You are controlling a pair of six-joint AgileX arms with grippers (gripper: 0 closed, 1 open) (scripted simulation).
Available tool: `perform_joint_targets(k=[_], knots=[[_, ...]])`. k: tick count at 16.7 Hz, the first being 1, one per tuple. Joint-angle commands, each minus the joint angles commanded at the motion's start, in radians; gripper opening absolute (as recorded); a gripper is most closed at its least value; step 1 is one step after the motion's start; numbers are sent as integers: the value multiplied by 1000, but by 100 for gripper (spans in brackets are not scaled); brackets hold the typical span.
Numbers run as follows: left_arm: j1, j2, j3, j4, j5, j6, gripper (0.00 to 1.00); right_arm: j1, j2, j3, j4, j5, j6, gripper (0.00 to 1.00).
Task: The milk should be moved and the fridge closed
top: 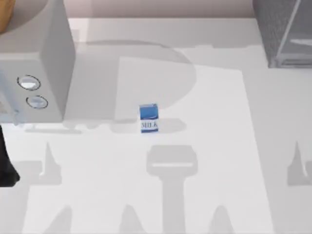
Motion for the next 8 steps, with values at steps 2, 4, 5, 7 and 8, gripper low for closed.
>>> perform_joint_targets(k=[2, 4, 5, 7, 8], knots=[[0, 0, 0, 0, 0, 0, 100, 2, 2, 0, 2, 2, 0, 100], [0, 0, 0, 0, 0, 0, 100, 35, 34, 1, 33, 35, 3, 100], [0, 0, 0, 0, 0, 0, 100, 69, 64, 2, 62, 69, 4, 100], [0, 0, 0, 0, 0, 0, 100, 161, 145, 4, 137, 162, 7, 100], [0, 0, 0, 0, 0, 0, 100, 218, 194, 5, 182, 220, 8, 100]])
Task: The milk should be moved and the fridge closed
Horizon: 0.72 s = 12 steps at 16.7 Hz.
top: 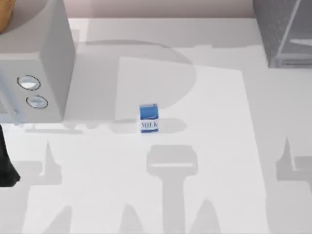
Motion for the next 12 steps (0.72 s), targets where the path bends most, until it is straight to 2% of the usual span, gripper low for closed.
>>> perform_joint_targets(k=[8, 12], knots=[[0, 0, 0, 0, 0, 0, 100, 517, 418, 12, 394, 518, 7, 100], [0, 0, 0, 0, 0, 0, 100, 677, 549, 18, 522, 679, 9, 100]])
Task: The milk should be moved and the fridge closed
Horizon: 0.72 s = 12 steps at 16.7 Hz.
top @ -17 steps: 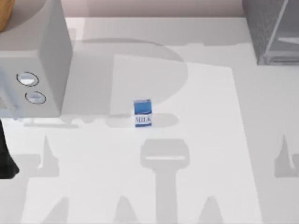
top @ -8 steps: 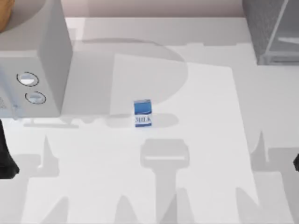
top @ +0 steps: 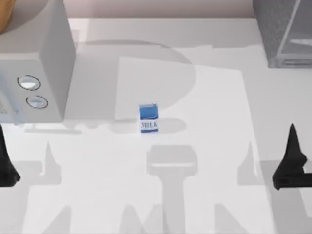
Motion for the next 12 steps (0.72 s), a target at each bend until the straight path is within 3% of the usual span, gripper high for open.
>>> perform_joint_targets(k=[8, 12], knots=[[0, 0, 0, 0, 0, 0, 100, 27, 34, 6, 30, 29, 1, 100], [0, 0, 0, 0, 0, 0, 100, 43, 183, 107, 117, 45, 6, 100]])
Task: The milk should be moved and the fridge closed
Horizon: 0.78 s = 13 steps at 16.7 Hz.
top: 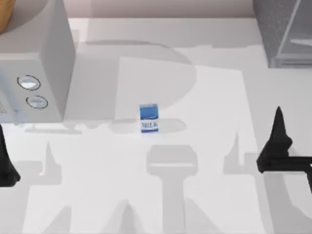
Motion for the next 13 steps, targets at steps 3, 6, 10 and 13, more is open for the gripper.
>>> perform_joint_targets(k=[3, 6, 10, 13], knots=[[0, 0, 0, 0, 0, 0, 100, 22, 221, 125, 103, 10, 0, 100], [0, 0, 0, 0, 0, 0, 100, 46, 508, 276, 221, 13, -2, 100], [0, 0, 0, 0, 0, 0, 100, 70, 921, 491, 385, 12, -5, 100], [0, 0, 0, 0, 0, 0, 100, 80, 1198, 643, 497, 7, -6, 100]])
